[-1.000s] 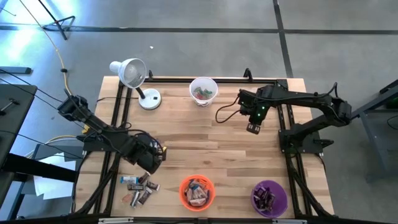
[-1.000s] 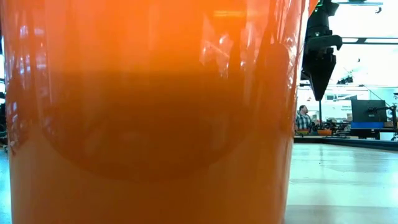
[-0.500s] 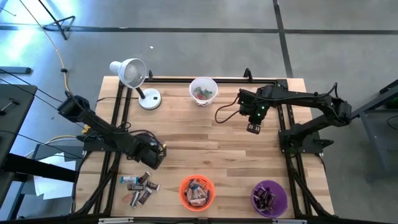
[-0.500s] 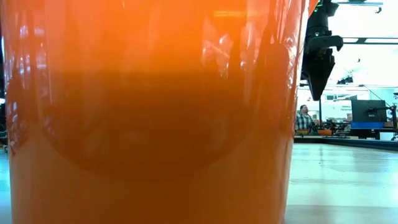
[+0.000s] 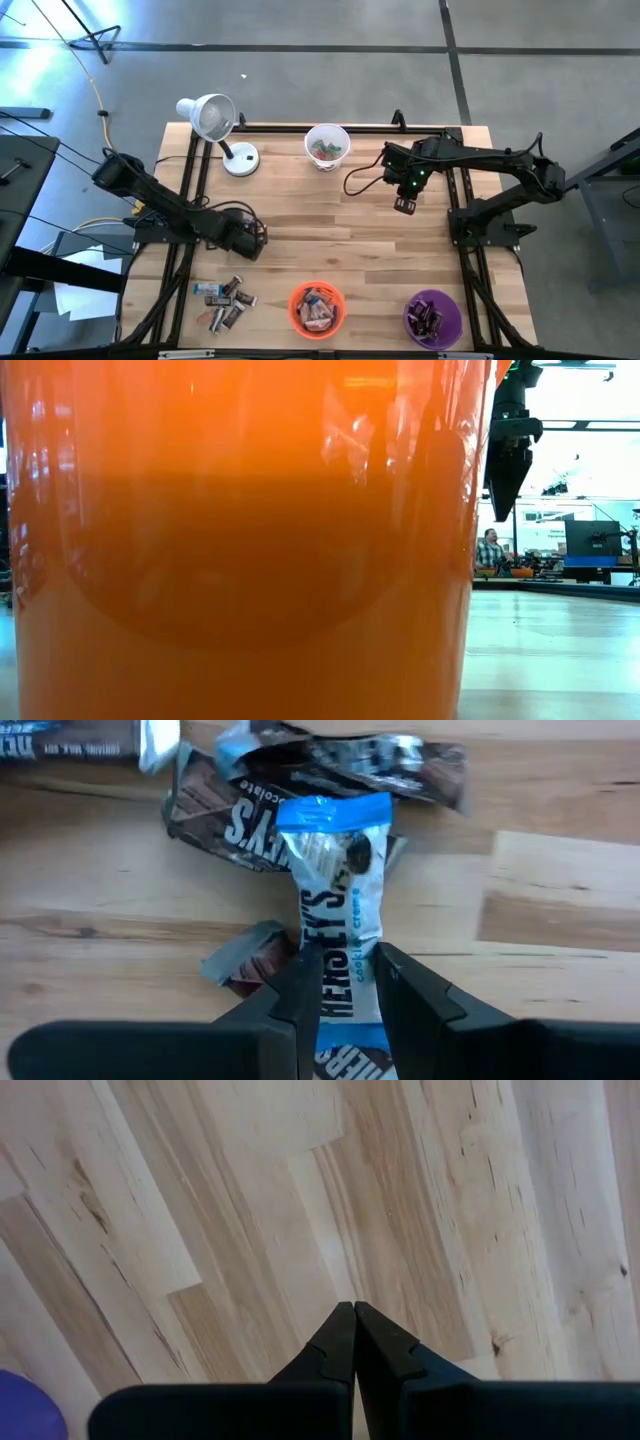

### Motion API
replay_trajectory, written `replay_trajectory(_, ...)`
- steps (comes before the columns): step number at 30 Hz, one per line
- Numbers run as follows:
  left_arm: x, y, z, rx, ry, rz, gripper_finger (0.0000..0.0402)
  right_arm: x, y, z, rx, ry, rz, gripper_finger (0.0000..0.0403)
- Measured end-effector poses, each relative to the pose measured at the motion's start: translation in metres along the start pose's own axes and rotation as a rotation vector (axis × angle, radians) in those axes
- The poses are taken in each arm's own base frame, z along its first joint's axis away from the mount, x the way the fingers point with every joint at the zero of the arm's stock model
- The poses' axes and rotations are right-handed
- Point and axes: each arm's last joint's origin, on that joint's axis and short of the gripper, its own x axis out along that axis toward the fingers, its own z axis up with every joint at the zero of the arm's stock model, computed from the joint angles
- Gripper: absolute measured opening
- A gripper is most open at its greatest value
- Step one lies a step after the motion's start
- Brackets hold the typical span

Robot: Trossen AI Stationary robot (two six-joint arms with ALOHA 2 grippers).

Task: Organize candy in baskets
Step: Put the white chocolate bar into the orange bucket

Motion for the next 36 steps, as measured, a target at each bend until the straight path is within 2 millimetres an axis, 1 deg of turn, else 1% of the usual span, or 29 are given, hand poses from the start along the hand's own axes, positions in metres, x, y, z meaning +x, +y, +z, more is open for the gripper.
replay_trajectory(8,0.013,0.009,0.001,-0.003,0.037,0.005,0.0085,0.0,0.0,0.0,0.001,-0.001,0.0,0.0)
replay_trajectory(16,0.014,0.009,0.0,-0.029,0.04,-0.003,0.0082,0.0,0.0,0.0,0.01,-0.003,-0.001,0.0)
replay_trajectory(20,0.015,0.009,0.0,-0.041,0.043,0.0,0.0061,0.0,0.0,0.001,0.024,-0.006,-0.001,0.0)
replay_trajectory(25,0.014,0.009,0.0,-0.043,0.046,0.0,0.0011,0.0,0.0,0.001,0.024,-0.007,-0.001,0.0)
replay_trajectory(30,0.014,0.008,0.0,-0.053,0.05,-0.002,0.0005,0.0,0.0,0.001,0.024,-0.007,-0.006,0.0)
replay_trajectory(36,0.006,-0.002,-0.004,-0.033,0.069,-0.03,0.0001,0.0,0.0,0.001,0.024,-0.008,-0.005,0.0)
